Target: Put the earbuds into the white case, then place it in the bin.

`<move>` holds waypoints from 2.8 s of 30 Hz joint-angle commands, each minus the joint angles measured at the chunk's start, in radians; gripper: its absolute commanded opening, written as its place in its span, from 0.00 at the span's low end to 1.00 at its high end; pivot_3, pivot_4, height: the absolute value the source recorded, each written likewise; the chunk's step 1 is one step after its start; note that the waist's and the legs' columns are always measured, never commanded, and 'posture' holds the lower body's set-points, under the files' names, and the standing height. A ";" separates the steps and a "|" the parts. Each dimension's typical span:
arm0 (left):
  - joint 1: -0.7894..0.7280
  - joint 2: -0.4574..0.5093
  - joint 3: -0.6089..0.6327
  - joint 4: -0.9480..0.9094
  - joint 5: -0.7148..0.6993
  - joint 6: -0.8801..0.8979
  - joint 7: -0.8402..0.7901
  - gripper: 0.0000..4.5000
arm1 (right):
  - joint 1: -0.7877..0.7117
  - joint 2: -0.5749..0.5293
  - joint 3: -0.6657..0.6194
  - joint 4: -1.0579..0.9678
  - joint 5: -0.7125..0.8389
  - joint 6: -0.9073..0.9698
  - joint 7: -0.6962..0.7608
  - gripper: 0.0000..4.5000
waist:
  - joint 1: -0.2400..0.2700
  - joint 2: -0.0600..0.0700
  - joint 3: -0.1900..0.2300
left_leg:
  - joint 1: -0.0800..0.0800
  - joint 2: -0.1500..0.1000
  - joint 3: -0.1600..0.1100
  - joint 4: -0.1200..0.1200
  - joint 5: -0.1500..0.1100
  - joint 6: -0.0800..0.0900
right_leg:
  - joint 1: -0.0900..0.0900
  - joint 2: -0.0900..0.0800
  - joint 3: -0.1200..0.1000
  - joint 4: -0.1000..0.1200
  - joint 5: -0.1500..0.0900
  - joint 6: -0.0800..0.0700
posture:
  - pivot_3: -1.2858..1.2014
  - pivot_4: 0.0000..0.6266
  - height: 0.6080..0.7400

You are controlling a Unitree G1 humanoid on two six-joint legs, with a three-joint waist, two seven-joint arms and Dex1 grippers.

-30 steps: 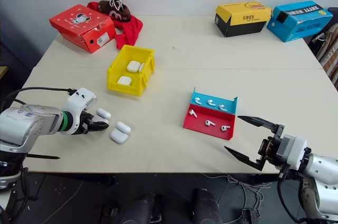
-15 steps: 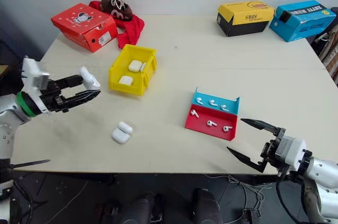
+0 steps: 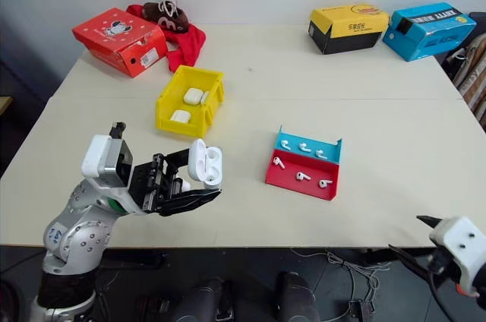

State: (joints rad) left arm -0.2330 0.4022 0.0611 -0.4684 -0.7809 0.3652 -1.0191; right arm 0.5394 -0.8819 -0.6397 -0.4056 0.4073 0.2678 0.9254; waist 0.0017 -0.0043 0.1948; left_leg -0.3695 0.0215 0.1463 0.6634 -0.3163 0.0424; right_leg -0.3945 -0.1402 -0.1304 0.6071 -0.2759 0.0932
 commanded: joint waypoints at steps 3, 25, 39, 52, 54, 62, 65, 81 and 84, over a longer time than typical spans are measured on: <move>-0.033 0.012 -0.032 0.000 -0.013 -0.008 -0.026 0.62 | -0.333 -0.217 0.174 -0.166 0.193 0.311 -0.009 1.00 | -0.001 -0.001 0.000 | -0.001 0.003 -0.001 0.000 0.001 0.001 | -0.001 0.004 0.000 -0.001 -0.001 -0.001 | 0.52 0.24 1.00; 0.066 0.065 -0.018 -0.069 0.007 -0.028 0.068 0.62 | -1.165 -0.150 1.023 0.041 -0.210 0.567 0.064 0.49 | 0.007 0.000 0.000 | -0.021 0.009 0.000 0.017 -0.002 0.002 | -0.018 0.008 -0.003 0.003 -0.001 -0.003 | 0.52 0.24 1.00; 0.102 0.089 -0.003 -0.077 0.013 -0.054 0.080 0.62 | -1.230 -0.056 1.108 0.138 -0.324 0.588 0.086 0.49 | -0.005 0.000 0.000 | -0.022 0.009 0.000 0.017 -0.002 0.002 | -0.018 0.008 -0.004 0.004 -0.001 -0.003 | 0.52 0.24 1.00; 0.121 0.102 0.000 -0.068 0.016 -0.070 0.076 0.62 | -1.201 -0.031 1.110 0.182 -0.382 0.549 0.108 0.49 | -0.004 0.000 0.000 | -0.021 0.008 0.000 0.017 -0.002 0.002 | -0.018 0.008 -0.004 0.004 -0.001 -0.003 | 0.52 0.24 1.00; 0.123 0.103 0.000 -0.068 0.017 -0.072 0.076 0.62 | -1.200 -0.026 1.109 0.181 -0.382 0.555 0.109 0.49 | -0.005 0.000 0.000 | -0.021 0.009 0.000 0.017 -0.002 0.002 | -0.018 0.008 -0.004 0.004 -0.001 -0.003 | 0.52 0.24 1.00; 0.129 0.109 0.003 -0.064 0.020 -0.077 0.073 0.62 | -1.190 -0.010 1.105 0.175 -0.377 0.578 0.120 0.45 | -0.005 -0.001 0.000 | -0.021 0.009 0.000 0.017 -0.003 0.002 | -0.018 0.008 -0.003 0.004 -0.001 -0.003 | 0.52 0.24 1.00; 0.130 0.114 0.005 -0.062 0.020 -0.080 0.073 0.62 | -1.180 -0.010 1.107 0.177 -0.380 0.574 0.126 0.28 | -0.005 -0.002 0.000 | -0.021 0.009 0.000 0.017 -0.003 0.002 | -0.018 0.008 -0.003 0.004 -0.001 -0.003 | 0.52 0.24 1.00; 0.088 0.120 0.031 -0.020 -0.018 -0.075 0.049 0.62 | -1.129 0.009 0.813 0.178 -0.225 0.401 0.157 0.10 | 0.001 -0.003 -0.001 | -0.021 0.009 0.000 0.017 -0.005 0.002 | -0.018 0.007 -0.003 0.004 -0.001 -0.003 | 0.52 0.24 1.00; 0.035 0.101 0.017 0.026 -0.015 -0.076 0.043 0.62 | -1.053 0.039 0.602 0.168 -0.021 0.226 0.294 0.10 | 0.001 -0.002 0.000 | -0.022 0.008 0.000 0.017 -0.005 0.003 | -0.018 0.008 -0.003 0.003 -0.001 -0.003 | 0.52 0.24 1.00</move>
State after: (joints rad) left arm -0.1833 0.5107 0.0721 -0.4446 -0.7748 0.2959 -0.9635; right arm -0.5296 -0.8442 0.0889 -0.2042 0.2669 0.5817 1.1396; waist 0.0032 -0.0064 0.1943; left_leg -0.3915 0.0297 0.1465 0.6804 -0.3214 0.0454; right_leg -0.4127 -0.1319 -0.1342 0.6100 -0.2769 0.0907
